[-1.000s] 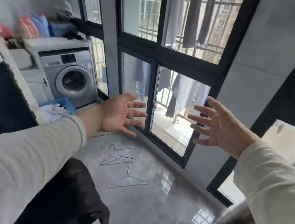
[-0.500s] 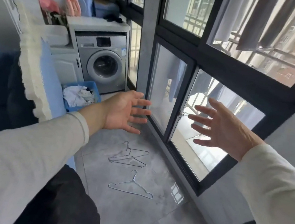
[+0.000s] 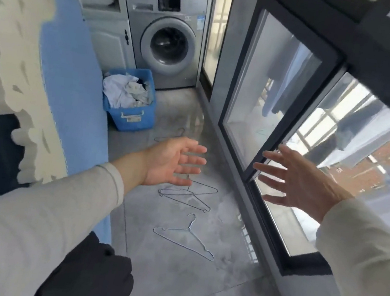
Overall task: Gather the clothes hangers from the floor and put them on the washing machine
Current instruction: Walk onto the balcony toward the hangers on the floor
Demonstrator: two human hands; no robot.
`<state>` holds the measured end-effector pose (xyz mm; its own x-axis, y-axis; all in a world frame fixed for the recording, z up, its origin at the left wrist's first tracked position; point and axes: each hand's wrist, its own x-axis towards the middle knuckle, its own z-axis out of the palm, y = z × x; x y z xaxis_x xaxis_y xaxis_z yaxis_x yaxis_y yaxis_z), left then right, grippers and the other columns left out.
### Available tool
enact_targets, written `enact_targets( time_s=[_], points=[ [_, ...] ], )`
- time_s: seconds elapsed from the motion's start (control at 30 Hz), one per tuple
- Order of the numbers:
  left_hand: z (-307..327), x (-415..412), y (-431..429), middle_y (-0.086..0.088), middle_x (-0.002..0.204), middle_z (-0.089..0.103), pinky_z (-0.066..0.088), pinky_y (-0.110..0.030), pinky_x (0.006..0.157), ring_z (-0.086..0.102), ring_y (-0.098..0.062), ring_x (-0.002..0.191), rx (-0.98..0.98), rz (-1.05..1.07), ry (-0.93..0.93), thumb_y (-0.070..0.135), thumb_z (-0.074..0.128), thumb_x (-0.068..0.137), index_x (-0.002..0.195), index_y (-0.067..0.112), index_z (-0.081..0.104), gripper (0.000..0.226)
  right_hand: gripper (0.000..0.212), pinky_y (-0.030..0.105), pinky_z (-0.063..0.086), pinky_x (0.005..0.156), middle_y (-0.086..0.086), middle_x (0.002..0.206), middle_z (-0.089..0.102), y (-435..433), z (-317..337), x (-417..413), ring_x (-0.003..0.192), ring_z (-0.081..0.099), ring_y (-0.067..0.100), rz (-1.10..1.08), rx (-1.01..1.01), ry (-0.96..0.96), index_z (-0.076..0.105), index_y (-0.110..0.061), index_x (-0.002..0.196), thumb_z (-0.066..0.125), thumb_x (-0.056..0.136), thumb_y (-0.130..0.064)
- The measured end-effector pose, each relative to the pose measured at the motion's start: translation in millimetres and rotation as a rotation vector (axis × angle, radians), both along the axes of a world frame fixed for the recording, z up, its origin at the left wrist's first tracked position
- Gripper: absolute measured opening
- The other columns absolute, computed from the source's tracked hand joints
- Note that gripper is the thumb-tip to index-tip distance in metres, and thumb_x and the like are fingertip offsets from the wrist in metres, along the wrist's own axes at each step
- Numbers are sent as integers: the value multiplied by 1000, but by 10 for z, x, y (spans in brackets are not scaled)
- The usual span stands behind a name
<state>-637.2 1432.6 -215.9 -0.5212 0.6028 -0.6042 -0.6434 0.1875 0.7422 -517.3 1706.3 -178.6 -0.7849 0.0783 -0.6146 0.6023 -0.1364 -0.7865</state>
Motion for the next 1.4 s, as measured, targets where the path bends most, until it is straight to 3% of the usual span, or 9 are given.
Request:
enact_targets(
  time_s=[0.2,0.37,0.6,0.9,1.03,1.13,1.3,1.4],
  points=[
    [-640,-171,-90,-7,120,64,46,-48,99,60,-24,108,-46,73,-91,39,53,89,126,17,60,43,58,54,44,102,-3,126,67,-50,-694,-417,120,57,21,57,-66,-127,61,-32,121,64,69,-60],
    [-1413,-255,-83,-8,132,63,45,-50,104,61,-24,112,-114,114,-135,41,55,88,124,20,62,42,56,55,43,104,-4,123,70,33,-1518,-697,119,58,21,66,-89,-192,64,-33,115,63,66,-59],
    [-2768,-531,125,-9,127,64,45,-50,102,60,-22,107,-146,159,-119,41,53,88,119,19,64,39,34,53,45,102,-5,119,71,161,-3010,-1061,114,61,20,129,-73,-248,67,-34,105,56,83,-57],
    [-4804,-679,273,-2,119,66,50,-45,96,62,-22,112,-215,172,-121,43,53,87,114,25,65,35,36,48,47,100,-10,115,73,266,-5211,-1190,114,62,15,190,-49,-308,66,-36,107,57,81,-59],
    [-5788,-627,239,-5,130,62,48,-46,99,59,-22,119,-281,176,-151,42,51,90,124,21,60,42,34,46,45,102,-10,119,71,222,-6194,-1166,116,60,14,201,-6,-373,66,-36,107,57,81,-58],
    [-6496,-633,208,-5,131,61,50,-42,93,58,-22,119,-295,188,-170,42,50,90,119,24,62,36,32,44,46,101,-11,116,71,181,-6902,-1173,114,61,13,203,34,-396,66,-37,105,60,80,-56],
    [-7473,-679,209,-4,131,60,49,-41,93,59,-19,113,-309,166,-179,42,50,90,110,27,63,29,54,42,50,96,-13,114,72,144,-7827,-1161,113,61,10,244,86,-382,61,-38,118,69,68,-58],
    [-7862,-709,221,-3,129,62,47,-43,99,58,-19,116,-327,161,-184,43,51,90,113,26,62,30,53,42,50,97,-14,114,71,122,-8209,-1198,112,61,10,266,112,-386,61,-38,115,70,67,-59]
  ],
)
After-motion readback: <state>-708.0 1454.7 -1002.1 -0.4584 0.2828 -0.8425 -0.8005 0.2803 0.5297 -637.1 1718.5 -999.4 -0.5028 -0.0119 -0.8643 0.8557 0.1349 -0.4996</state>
